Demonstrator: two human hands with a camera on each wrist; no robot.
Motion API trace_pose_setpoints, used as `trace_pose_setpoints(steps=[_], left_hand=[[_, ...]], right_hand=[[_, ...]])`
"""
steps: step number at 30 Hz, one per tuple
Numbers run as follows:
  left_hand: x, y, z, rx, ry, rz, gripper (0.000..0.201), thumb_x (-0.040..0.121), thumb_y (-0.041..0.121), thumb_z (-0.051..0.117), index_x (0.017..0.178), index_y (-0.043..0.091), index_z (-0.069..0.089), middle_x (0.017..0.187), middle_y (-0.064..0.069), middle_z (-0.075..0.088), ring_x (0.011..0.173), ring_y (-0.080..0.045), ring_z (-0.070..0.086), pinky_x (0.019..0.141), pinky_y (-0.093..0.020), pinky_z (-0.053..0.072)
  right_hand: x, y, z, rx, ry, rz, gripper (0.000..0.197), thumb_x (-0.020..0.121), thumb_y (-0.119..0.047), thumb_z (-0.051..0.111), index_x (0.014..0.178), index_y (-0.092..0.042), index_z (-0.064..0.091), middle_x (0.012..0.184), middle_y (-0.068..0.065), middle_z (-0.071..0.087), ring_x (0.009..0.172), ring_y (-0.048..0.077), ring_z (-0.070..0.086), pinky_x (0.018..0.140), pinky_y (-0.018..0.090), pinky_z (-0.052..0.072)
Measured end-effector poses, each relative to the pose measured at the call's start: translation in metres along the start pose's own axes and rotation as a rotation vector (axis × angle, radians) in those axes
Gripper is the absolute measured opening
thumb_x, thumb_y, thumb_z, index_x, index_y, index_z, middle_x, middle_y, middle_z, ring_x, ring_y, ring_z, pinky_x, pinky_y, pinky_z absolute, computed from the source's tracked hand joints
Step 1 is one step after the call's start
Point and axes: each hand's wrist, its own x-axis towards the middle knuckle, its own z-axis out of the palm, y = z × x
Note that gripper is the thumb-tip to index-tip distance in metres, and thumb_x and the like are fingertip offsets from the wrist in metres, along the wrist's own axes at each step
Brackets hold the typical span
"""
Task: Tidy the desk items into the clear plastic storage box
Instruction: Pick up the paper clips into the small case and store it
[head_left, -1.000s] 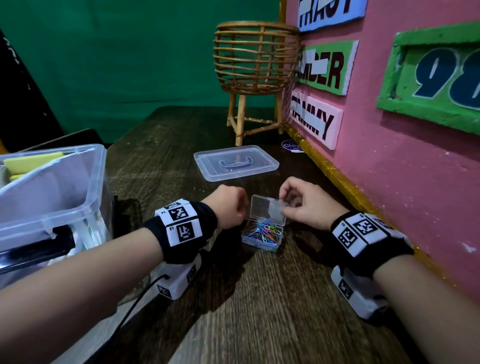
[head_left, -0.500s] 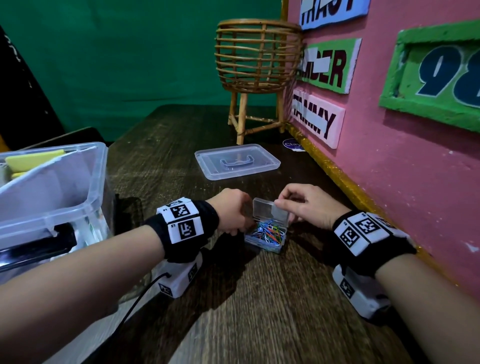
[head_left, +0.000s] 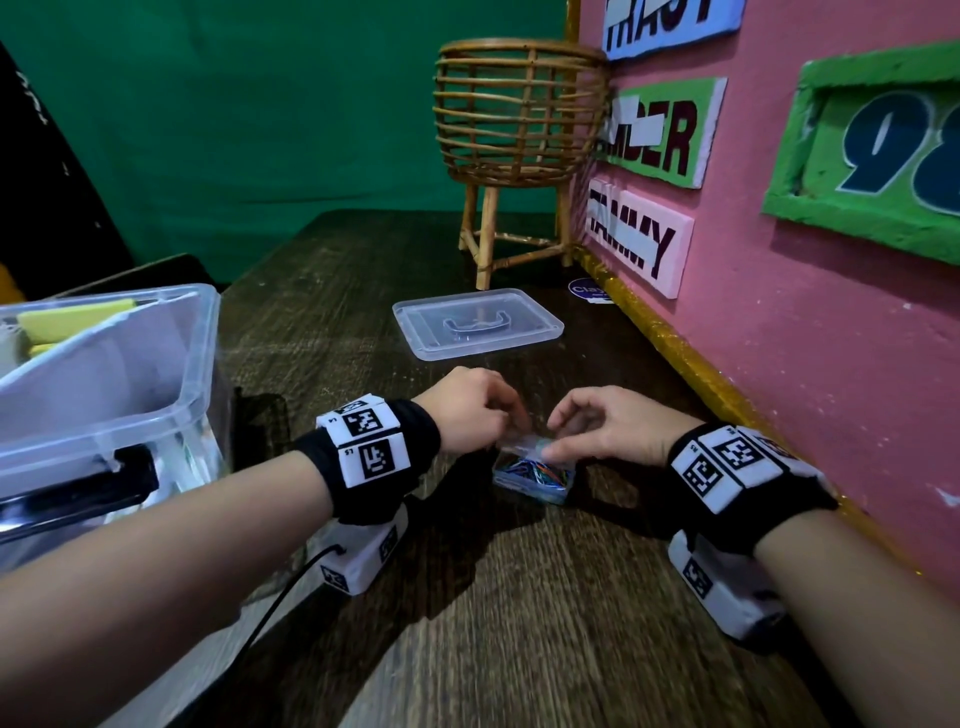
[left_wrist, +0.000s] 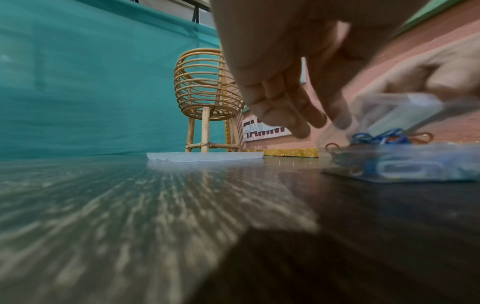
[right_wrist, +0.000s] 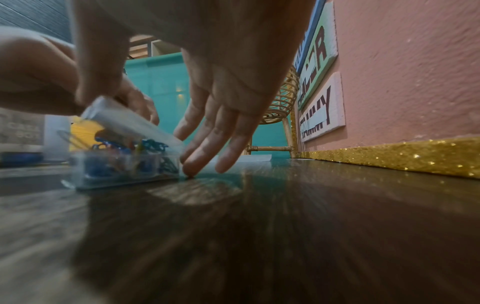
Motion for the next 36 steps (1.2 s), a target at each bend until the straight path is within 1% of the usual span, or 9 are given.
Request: trace_pose_setpoints(steps=[3,5,8,12,18,21,25,32,36], left_hand=[[-0.0007,0.0002,0.0007,0.011,-0.068,0.006,0.015,0.082,0.034,0.065,0.093,0.026,0.071,0.094,0.009,0.054,0.092,-0.009,0.054,0.08,-0.022,0.043],[-0.0012,-0.0004,0.0017,0.008,-0.12,0.02,0.019,0.078,0.037,0.07,0.094,0.026,0.069,0.091,0.011,0.057,0.087,-0.006,0.054,0.074,-0.018,0.044],[0.0007,-0.0015,0.0029,-0.018,-0.188,0.016,0.023,0.076,0.035,0.072,0.097,0.027,0.066,0.099,0.005,0.067,0.092,-0.011,0.061,0.084,-0.026,0.05],[0.0023,-0.001,0.003,-0.055,-0.262,-0.026,0.03,0.076,0.035,0.073,0.103,0.026,0.062,0.107,0.001,0.068,0.1,-0.015,0.062,0.095,-0.034,0.049],[-0.0019,-0.0004,0.0035,-0.011,-0.244,-0.012,0.043,0.074,0.046,0.072,0.11,0.026,0.059,0.104,0.004,0.066,0.097,-0.013,0.062,0.092,-0.033,0.052],[-0.0027,0.0023,0.0032,0.014,-0.236,-0.013,0.049,0.068,0.041,0.078,0.11,0.025,0.059,0.099,0.005,0.064,0.092,-0.012,0.061,0.085,-0.028,0.051],[-0.0012,0.0002,0.0021,-0.025,-0.204,-0.018,0.04,0.072,0.036,0.076,0.108,0.024,0.064,0.101,0.003,0.07,0.091,-0.012,0.063,0.085,-0.028,0.053],[0.0,-0.0028,0.0032,-0.013,-0.233,0.002,0.047,0.066,0.04,0.079,0.109,0.031,0.061,0.094,0.009,0.064,0.086,-0.009,0.059,0.082,-0.028,0.052],[-0.0006,-0.0014,0.0029,-0.057,-0.218,0.011,0.044,0.067,0.048,0.076,0.106,0.036,0.06,0.1,0.007,0.066,0.092,-0.01,0.06,0.083,-0.027,0.05]], right_hand=[[-0.0015,-0.0027,-0.0001,-0.064,-0.054,0.008,0.043,0.062,-0.036,0.083,0.097,-0.024,0.061,0.097,-0.002,0.067,0.079,0.007,0.061,0.085,0.03,0.049],[-0.0025,-0.0042,-0.0002,-0.091,-0.07,0.007,0.045,0.06,-0.034,0.084,0.098,-0.025,0.061,0.094,-0.005,0.065,0.071,0.002,0.057,0.081,0.026,0.048],[-0.0037,-0.0058,-0.0004,-0.115,-0.077,0.012,0.048,0.06,-0.033,0.084,0.103,-0.024,0.063,0.087,-0.01,0.062,0.07,0.0,0.055,0.081,0.024,0.046],[-0.0052,-0.0081,-0.0007,-0.134,-0.078,0.019,0.05,0.063,-0.032,0.083,0.108,-0.025,0.063,0.075,-0.014,0.058,0.07,-0.002,0.054,0.073,0.018,0.041],[-0.0067,-0.0092,-0.0012,-0.166,-0.11,0.012,0.048,0.065,-0.036,0.081,0.109,-0.026,0.064,0.082,-0.015,0.06,0.072,-0.002,0.055,0.069,0.015,0.039],[-0.0089,-0.0099,-0.0011,-0.167,-0.14,0.012,0.045,0.068,-0.027,0.08,0.109,-0.026,0.063,0.075,-0.016,0.06,0.067,-0.004,0.056,0.063,0.01,0.039],[-0.0087,-0.0094,-0.0015,-0.151,-0.171,0.003,0.047,0.07,-0.015,0.079,0.113,-0.02,0.061,0.074,-0.014,0.062,0.057,-0.009,0.058,0.052,-0.001,0.038],[-0.0089,-0.0093,-0.002,-0.113,-0.154,-0.007,0.052,0.067,-0.018,0.081,0.115,-0.019,0.062,0.071,-0.014,0.065,0.054,-0.014,0.058,0.052,-0.002,0.039],[-0.0102,-0.0099,-0.0019,-0.088,-0.149,0.003,0.056,0.064,-0.015,0.084,0.115,-0.017,0.061,0.054,-0.021,0.064,0.051,-0.015,0.057,0.05,-0.001,0.039]])
